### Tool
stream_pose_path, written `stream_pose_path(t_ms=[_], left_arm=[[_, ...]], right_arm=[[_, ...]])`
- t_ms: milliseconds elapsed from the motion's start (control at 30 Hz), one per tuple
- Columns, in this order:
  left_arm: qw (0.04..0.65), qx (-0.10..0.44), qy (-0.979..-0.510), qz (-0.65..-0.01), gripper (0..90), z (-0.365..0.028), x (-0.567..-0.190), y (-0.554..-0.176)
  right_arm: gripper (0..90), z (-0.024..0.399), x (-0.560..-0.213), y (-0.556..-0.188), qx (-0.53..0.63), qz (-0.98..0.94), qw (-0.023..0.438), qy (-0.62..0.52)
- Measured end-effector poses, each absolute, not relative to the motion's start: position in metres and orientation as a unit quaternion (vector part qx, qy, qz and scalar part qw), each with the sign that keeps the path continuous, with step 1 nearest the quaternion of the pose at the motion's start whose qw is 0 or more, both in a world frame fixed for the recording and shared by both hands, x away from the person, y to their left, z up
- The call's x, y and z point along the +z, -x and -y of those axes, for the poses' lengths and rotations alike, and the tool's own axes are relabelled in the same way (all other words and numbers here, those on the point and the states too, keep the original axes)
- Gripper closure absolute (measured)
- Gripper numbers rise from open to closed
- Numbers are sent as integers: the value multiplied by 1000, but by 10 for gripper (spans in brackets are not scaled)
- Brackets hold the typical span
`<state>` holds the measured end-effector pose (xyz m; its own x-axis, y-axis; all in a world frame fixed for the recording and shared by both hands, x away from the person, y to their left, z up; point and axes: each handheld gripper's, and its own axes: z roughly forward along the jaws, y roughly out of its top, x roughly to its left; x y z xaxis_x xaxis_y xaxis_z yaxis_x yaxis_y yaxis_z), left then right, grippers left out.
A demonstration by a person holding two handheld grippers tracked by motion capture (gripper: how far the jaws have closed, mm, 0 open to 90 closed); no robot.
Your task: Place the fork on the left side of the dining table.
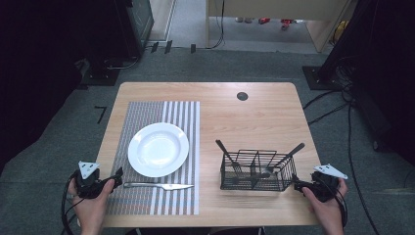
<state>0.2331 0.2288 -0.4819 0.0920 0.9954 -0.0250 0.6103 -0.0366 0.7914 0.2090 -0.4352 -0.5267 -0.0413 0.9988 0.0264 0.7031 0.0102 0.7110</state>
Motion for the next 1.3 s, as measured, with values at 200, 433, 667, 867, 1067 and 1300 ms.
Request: stream_pose_path(t_ms=[200,433,667,867,1067,1300], left_arm=[[348,282,-664,-598,101,-220,-474,-231],[364,277,-673,-581,101,-205,-464,-230],[388,261,-683,-562,101,-187,-452,-234],[400,253,-690,-547,101,-171,-445,-237],[412,245,-700,-529,101,-151,-438,-241],[427,236,-710,-507,101,-130,-429,-245]], right_arm=[[13,435,-527,-209,287,-662,258,-642],[14,435,-527,-209,287,-662,258,-642],[14,436,-527,-209,288,-662,258,-642],[13,436,-527,-209,288,-662,257,-642],[13,435,-527,-209,288,-662,258,-642],[13,435,-527,-209,288,-662,258,-642]])
